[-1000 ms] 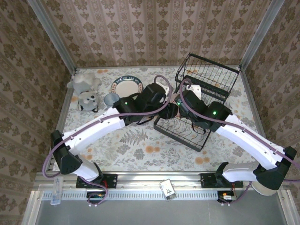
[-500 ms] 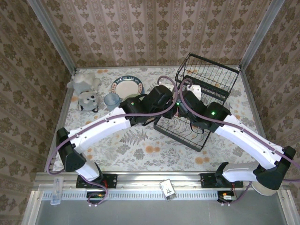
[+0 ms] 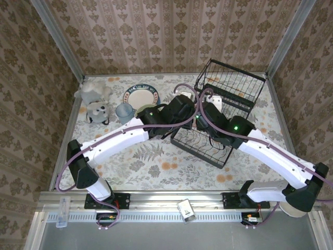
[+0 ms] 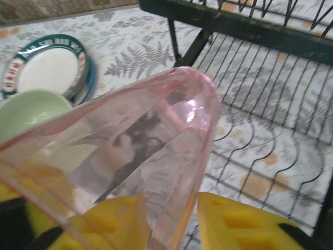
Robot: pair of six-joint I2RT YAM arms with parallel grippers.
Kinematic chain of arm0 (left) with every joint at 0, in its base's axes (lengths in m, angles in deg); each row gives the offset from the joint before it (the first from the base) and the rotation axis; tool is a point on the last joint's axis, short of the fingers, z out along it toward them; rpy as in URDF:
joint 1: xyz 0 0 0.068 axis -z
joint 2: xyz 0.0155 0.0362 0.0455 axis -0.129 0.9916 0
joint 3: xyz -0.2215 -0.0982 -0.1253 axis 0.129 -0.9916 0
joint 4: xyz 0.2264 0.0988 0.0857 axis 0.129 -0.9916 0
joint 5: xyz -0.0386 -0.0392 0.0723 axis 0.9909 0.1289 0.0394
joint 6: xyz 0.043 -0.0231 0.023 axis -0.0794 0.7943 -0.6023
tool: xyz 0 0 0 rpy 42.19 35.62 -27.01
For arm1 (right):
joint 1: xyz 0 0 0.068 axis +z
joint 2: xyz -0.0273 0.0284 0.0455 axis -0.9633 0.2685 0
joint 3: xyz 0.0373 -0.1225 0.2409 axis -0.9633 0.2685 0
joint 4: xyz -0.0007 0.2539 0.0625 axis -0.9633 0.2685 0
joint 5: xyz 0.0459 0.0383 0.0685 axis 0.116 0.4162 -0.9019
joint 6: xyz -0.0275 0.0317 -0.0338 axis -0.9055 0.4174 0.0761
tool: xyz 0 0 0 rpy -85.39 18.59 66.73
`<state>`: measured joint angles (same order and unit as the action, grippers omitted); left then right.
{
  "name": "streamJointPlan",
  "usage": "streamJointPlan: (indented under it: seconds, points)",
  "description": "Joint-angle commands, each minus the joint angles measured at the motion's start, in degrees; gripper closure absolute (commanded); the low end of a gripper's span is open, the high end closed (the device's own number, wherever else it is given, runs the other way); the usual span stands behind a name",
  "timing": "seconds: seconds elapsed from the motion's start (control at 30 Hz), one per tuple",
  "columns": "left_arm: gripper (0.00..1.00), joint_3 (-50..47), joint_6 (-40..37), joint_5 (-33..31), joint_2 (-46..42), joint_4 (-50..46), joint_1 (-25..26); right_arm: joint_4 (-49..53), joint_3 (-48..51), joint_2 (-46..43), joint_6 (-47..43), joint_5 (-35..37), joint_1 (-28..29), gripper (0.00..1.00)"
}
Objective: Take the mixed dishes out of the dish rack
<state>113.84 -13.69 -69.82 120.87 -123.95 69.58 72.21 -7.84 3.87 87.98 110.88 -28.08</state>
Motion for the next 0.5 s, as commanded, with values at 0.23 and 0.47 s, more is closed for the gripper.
streamJointPlan:
  seconds: [0.23, 0.47]
  points:
    - [1.00, -0.7, 0.3, -0.6, -1.4, -3.0, -1.4, -2.9, 3.4, -9.7, -2.8, -1.1, 0.4, 0.00]
    - [1.00, -2.0, -0.1, 0.4, -4.7, -4.0, -4.4, -3.7, 5.6, -17.4, -7.7, 1.4, 0.5, 0.00]
